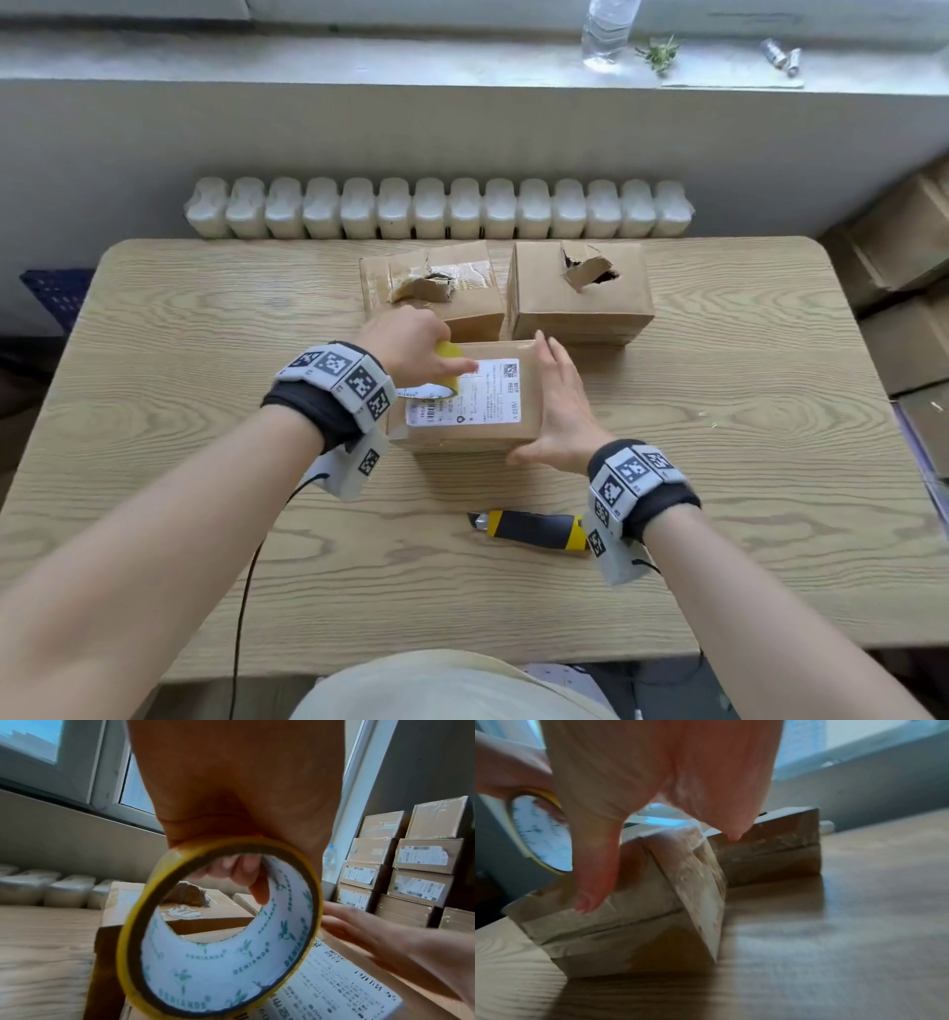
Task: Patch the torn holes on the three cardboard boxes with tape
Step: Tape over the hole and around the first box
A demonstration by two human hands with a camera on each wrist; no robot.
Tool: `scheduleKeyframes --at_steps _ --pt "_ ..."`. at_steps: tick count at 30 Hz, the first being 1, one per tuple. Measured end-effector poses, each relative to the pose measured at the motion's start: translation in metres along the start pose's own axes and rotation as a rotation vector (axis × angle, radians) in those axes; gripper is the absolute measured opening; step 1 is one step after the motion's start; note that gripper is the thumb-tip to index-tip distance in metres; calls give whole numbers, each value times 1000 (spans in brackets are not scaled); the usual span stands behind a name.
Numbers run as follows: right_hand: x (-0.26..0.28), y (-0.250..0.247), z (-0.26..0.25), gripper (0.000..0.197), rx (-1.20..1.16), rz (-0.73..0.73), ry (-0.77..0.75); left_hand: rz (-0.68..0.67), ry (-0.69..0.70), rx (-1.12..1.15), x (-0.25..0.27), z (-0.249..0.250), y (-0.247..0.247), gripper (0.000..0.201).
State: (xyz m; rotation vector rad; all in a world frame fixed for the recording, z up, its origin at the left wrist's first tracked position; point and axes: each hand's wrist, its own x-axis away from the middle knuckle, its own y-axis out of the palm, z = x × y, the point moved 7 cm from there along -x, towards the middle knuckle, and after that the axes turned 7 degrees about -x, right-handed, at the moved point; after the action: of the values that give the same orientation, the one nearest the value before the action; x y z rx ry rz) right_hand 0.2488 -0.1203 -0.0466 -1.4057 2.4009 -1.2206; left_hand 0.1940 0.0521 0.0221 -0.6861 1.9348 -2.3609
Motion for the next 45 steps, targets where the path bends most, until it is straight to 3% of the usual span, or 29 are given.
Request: scheduleKeyframes --at_steps 3,7,12,19,25,28,33,38,45 --pt "-10 2 -24 147 249 -53 -109 7 17 -4 -5 5 2 55" --pt "-31 13 -30 144 355 -157 -121 13 65 14 -7 8 4 53" --pt "-40 16 -20 144 343 -189 -94 50 29 309 -7 -8 6 43" --pt "-41 24 -16 150 386 -176 -82 -26 35 646 1 -27 10 39" --pt "-39 24 -16 143 361 -156 -64 -20 94 476 9 -28 -3 35" --pt "-40 24 -14 140 364 -152 -52 61 -2 327 18 -62 -20 47" --pt "-41 26 -17 138 374 -177 -62 59 -40 338 24 -87 -9 52" --pt "-41 26 -17 136 387 -184 -58 -15 -119 79 21 -106 9 54" --pt "-40 26 -16 134 402 -185 -56 -86 -187 85 10 -117 33 58"
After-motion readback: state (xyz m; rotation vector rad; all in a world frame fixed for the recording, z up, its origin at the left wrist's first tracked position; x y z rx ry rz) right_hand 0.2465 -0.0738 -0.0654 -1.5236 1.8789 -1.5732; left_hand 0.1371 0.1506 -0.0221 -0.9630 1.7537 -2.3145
